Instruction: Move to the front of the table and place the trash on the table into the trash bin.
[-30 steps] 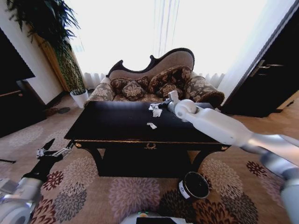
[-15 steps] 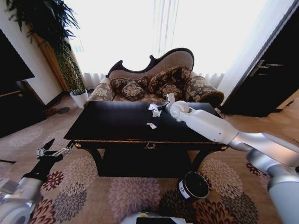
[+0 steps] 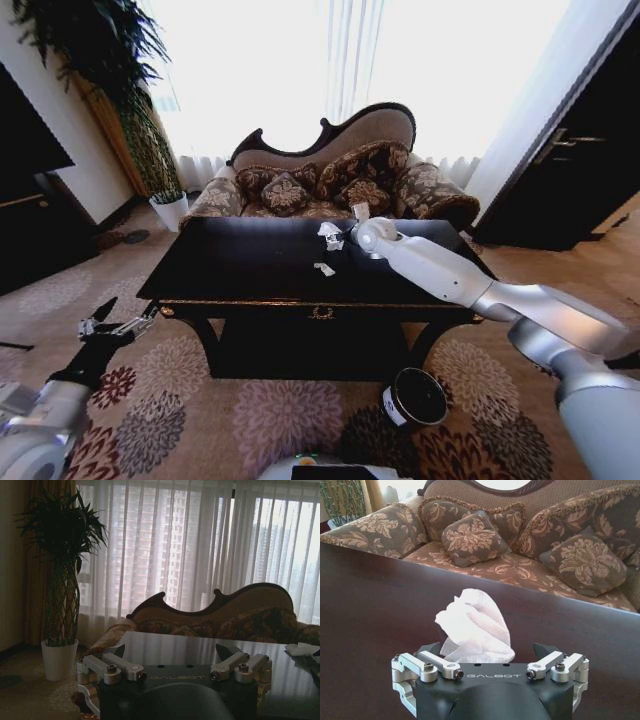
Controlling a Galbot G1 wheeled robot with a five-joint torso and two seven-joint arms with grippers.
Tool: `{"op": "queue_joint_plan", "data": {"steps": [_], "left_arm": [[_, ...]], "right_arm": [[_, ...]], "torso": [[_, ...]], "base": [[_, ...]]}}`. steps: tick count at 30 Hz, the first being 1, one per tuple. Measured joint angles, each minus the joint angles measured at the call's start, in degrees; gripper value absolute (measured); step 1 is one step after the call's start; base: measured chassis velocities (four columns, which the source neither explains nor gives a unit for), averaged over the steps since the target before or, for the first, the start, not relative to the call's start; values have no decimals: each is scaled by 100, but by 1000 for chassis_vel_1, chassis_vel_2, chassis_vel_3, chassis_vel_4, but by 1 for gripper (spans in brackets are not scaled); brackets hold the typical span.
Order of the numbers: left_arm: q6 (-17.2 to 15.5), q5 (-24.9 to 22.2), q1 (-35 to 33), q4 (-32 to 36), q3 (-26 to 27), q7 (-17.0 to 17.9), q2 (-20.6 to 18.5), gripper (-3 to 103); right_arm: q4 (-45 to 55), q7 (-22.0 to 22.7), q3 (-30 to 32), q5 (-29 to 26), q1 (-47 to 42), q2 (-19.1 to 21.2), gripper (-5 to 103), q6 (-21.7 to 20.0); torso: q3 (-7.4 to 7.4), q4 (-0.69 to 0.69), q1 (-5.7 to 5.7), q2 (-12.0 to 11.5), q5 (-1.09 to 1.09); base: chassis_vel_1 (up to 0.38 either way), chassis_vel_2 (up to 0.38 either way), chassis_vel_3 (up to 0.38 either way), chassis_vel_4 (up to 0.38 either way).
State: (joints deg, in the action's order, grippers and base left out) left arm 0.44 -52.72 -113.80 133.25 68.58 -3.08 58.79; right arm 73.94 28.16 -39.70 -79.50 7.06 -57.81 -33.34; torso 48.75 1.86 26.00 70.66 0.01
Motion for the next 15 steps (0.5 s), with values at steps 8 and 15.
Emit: {"op": "queue_joint_plan", "data": {"steps": [8,15], "left_arm": [[0,0,0,0,0,0,0,100],[0,0,0,0,0,0,0,100]], "right_arm": [[-27,-137,92,125,-270,43,98,28],[11,-198,127,165,-320,43,71,50]], "torso": [[-1,1,0,0,-1],[-1,0,-1,2,0]], "base": [[0,0,0,0],[0,0,0,0]]}}
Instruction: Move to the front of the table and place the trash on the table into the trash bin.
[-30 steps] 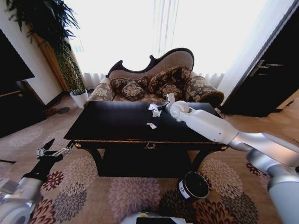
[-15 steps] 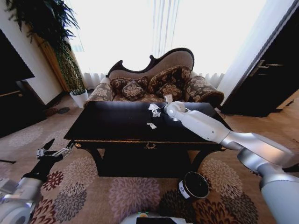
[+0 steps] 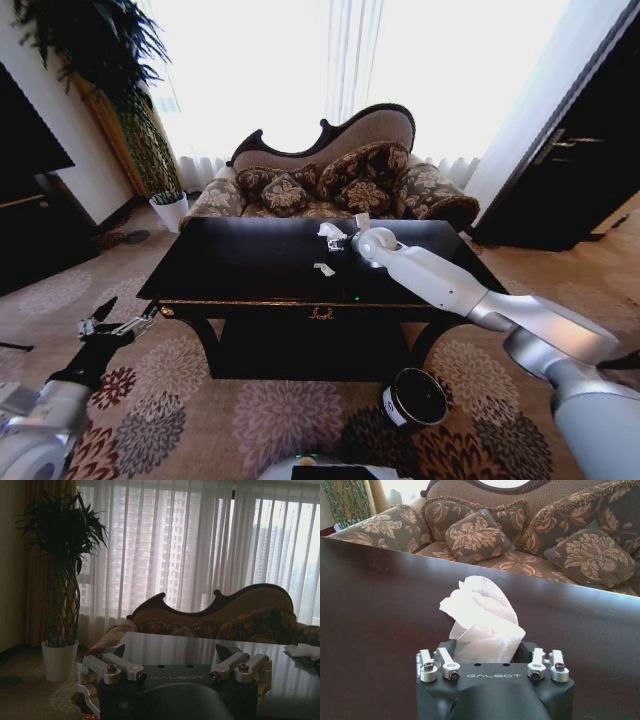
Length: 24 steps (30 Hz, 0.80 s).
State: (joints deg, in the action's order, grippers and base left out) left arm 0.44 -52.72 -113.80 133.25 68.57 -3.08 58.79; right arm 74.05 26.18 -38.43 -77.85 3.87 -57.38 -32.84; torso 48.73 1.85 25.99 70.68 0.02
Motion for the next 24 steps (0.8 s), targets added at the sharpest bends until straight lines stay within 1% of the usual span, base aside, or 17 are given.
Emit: {"op": "queue_joint_plan", "data": {"steps": [1,2,4,5,7,8,10,12,14,15,18,19,21,24], "left_arm": [[0,0,0,0,0,0,0,100],[0,0,0,0,0,0,0,100],[0,0,0,0,0,0,0,100],[0,0,0,0,0,0,0,100],[0,0,0,0,0,0,0,100],[0,0,0,0,0,0,0,100],[0,0,0,0,0,0,0,100],[0,0,0,0,0,0,0,100],[0,0,0,0,0,0,0,100],[0,0,0,0,0,0,0,100],[0,0,0,0,0,0,0,100],[0,0,0,0,0,0,0,100],[0,0,0,0,0,0,0,100],[0,0,0,0,0,0,0,100]], "right_arm": [[1,0,-3,0,9,0,65,0],[1,0,-3,0,9,0,65,0],[1,0,-13,0,23,0,54,2],[1,0,-18,-1,27,0,54,4],[3,4,-24,-4,30,0,43,7],[3,4,-24,-4,30,0,43,7],[29,17,-26,-11,25,5,32,13],[55,22,-25,-15,15,14,32,20],[146,54,-10,-44,-20,52,20,27],[146,54,-10,-44,-20,52,20,27],[398,151,51,-151,-100,129,4,18],[398,151,51,-151,-100,129,4,18],[504,183,90,-184,-147,182,1,17],[569,195,135,-202,-183,233,0,36]], "torso": [[0,0,0,0,0],[0,0,0,0,0],[1,0,1,0,0],[1,0,1,0,0],[1,0,0,0,0],[1,0,0,0,0],[1,0,0,-1,0],[2,0,1,-1,0],[2,1,2,-2,0],[2,1,2,-2,0],[2,2,2,-2,-1],[2,2,2,-2,-1],[2,1,2,-2,-1],[3,1,2,-3,-1]], "base": [[0,0,0,0],[0,0,0,0],[0,0,0,0],[0,0,0,0],[0,0,0,0],[0,0,0,0],[0,0,0,0],[0,0,0,0],[0,0,0,0],[0,0,0,0],[0,0,0,0],[0,0,0,0],[0,0,0,0],[0,0,0,0]]}}
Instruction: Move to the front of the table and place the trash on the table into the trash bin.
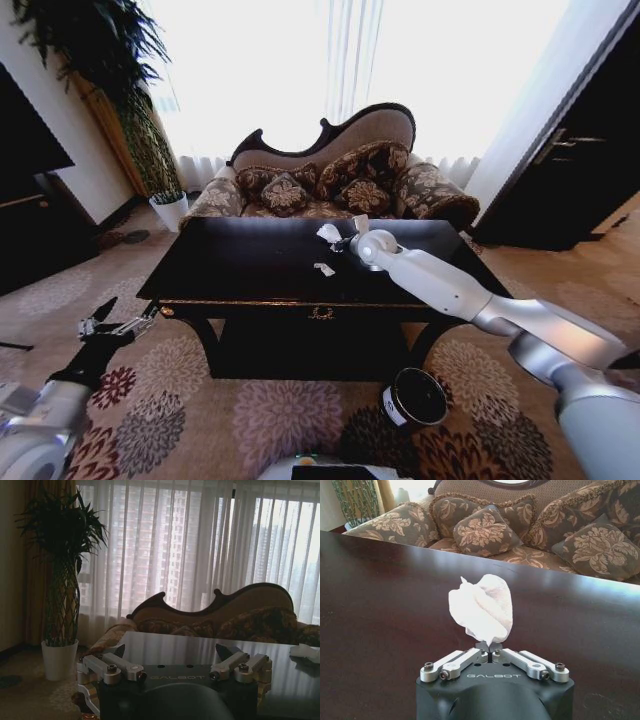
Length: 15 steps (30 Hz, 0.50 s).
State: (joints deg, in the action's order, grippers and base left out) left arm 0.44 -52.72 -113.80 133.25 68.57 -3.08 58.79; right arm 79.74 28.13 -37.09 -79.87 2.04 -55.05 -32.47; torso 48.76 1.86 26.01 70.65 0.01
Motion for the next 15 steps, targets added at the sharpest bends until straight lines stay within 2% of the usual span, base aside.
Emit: {"op": "queue_joint_plan", "data": {"steps": [12,15], "left_arm": [[0,0,0,0,0,0,0,100],[0,0,0,0,0,0,0,100]], "right_arm": [[467,137,428,-139,-166,314,0,165],[770,231,764,-340,-327,462,0,179]], "torso": [[0,0,0,0,0],[-1,0,0,0,0]], "base": [[0,0,0,0],[0,0,0,0]]}}
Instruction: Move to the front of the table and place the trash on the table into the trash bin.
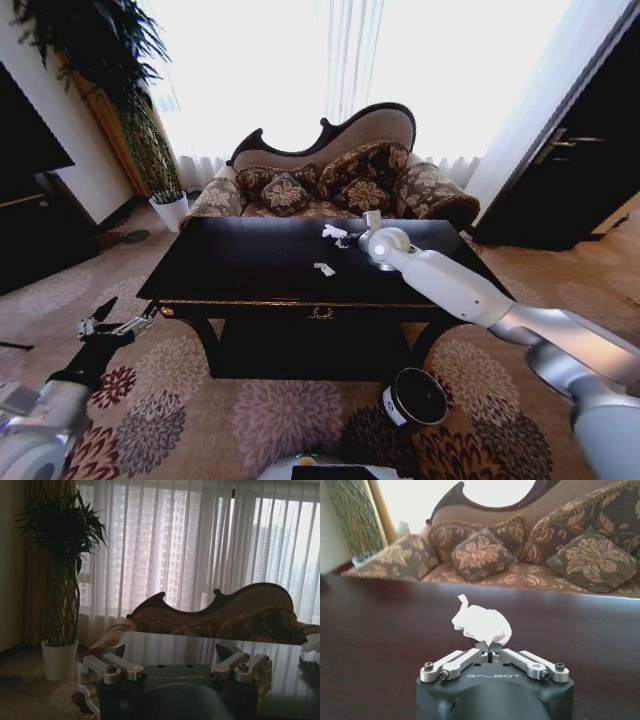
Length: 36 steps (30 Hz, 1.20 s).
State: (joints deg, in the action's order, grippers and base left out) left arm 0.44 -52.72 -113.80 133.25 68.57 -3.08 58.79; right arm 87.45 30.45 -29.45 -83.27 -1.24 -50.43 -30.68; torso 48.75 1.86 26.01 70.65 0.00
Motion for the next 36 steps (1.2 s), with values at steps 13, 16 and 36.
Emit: {"op": "queue_joint_plan", "data": {"steps": [13,16,36], "left_arm": [[0,0,0,0,0,0,0,100],[0,0,1,0,0,-5,0,100],[0,0,0,0,0,0,0,100]], "right_arm": [[1629,-843,2268,1297,-1886,1645,0,513],[1881,-994,2989,1446,-2675,1907,0,579],[4090,-2255,9051,2443,-8712,227,0,1182]], "torso": [[-1,-1,0,1,0],[-1,4,-1,0,-1],[-1,1,-2,2,0]], "base": [[0,0,0,0],[0,0,0,0],[0,0,0,0]]}}
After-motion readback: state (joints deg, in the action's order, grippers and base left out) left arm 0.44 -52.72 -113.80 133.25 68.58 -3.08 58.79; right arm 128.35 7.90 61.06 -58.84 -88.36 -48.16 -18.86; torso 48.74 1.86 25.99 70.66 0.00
